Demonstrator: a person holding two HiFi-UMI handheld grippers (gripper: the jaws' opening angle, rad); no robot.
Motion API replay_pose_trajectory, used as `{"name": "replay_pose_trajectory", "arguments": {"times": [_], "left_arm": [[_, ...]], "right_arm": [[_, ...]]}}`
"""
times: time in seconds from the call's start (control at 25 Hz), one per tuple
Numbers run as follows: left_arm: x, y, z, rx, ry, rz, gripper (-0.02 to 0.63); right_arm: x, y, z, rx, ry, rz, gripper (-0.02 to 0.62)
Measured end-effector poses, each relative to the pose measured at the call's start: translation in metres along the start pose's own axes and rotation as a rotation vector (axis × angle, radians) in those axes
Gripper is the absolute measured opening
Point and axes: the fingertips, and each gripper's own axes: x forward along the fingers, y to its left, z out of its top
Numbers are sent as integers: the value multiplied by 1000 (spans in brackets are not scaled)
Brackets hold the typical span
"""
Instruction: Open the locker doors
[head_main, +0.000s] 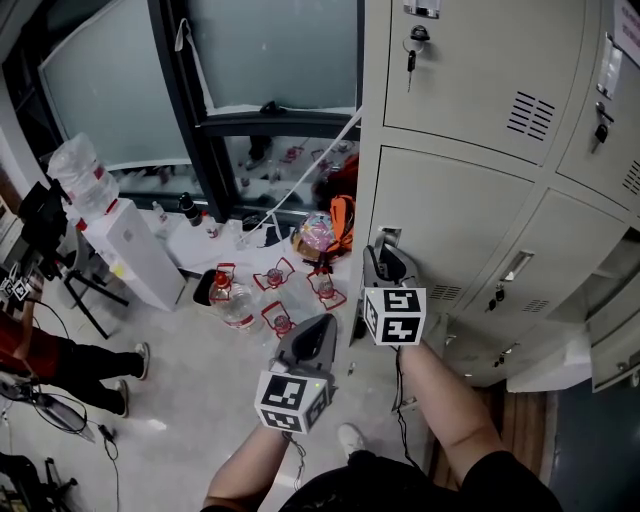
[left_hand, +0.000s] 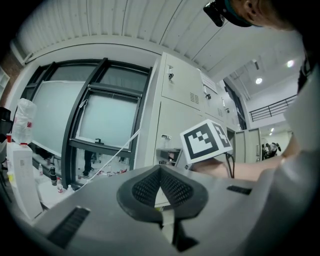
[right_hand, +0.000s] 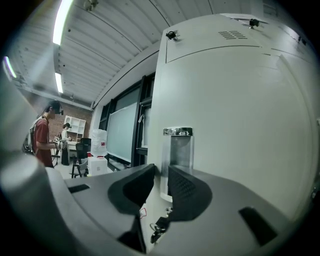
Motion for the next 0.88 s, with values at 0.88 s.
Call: {"name": "replay_pose_trajectory", "arguments": {"times": [0.88], "left_arm": [[-55,-69,6,11,-9,-86,1]], "right_arm": [[-106,28,-9,-4,-1,291,89]]}}
